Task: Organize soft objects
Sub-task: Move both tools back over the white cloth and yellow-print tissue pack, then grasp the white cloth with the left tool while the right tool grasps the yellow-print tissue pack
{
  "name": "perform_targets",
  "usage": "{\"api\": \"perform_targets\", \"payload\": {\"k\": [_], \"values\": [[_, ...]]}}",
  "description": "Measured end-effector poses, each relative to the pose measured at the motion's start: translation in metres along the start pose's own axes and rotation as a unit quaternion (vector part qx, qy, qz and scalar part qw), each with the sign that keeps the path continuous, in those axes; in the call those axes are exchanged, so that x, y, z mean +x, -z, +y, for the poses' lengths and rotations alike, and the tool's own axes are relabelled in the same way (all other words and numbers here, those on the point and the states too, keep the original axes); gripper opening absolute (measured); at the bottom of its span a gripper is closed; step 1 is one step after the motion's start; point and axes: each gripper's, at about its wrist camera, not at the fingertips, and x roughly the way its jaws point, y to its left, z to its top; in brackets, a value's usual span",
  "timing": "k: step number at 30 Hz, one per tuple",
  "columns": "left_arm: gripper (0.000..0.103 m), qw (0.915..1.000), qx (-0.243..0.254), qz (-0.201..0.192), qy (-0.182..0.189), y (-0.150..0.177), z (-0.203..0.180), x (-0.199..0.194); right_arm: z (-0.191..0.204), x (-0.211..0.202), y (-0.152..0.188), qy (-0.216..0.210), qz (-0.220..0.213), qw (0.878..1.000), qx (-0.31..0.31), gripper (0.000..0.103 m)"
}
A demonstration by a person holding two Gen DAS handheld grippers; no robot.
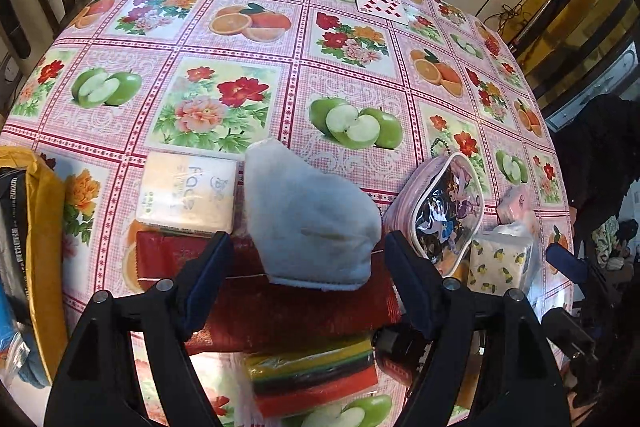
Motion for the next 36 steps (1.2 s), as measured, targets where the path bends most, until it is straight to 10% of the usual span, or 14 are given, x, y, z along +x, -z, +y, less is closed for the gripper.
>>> {"api": "perform_targets", "payload": {"k": [12, 16, 17, 19, 25, 36], "values": [[0.077, 0.9995, 0.009, 0.021, 0.019, -0.012, -0.01, 0.022, 0.0, 0.047, 0.0, 0.037, 0.047, 0.998, -0.005, 0.091], [0.077, 0.9994, -0.001, 0.022, 0.026, -0.016, -0.008, 0.031, -0.005, 0.057, 0.004, 0.019, 0.047, 0.999, 0.008, 0.071], [0.068, 0.9994, -0.004, 0.02, 0.026, -0.017, -0.007, 0.032, -0.006, 0.057, 0.004, 0.021, 0.046, 0.999, 0.01, 0.042], [0.038, 0.9996, -0.005, 0.018, 0.019, -0.019, -0.006, 0.035, -0.004, 0.061, 0.006, 0.033, 0.052, 0.998, -0.004, 0.028], [0.017, 0.9996, 0.01, 0.015, 0.022, -0.017, -0.004, 0.032, -0.013, 0.056, 0.016, 0.011, 0.043, 0.999, 0.016, 0.025], [0.016, 0.9972, -0.003, -0.031, 0.067, 0.0, 0.023, -0.033, 0.01, 0.011, -0.012, -0.009, -0.009, 1.0, 0.02, 0.025]]}}
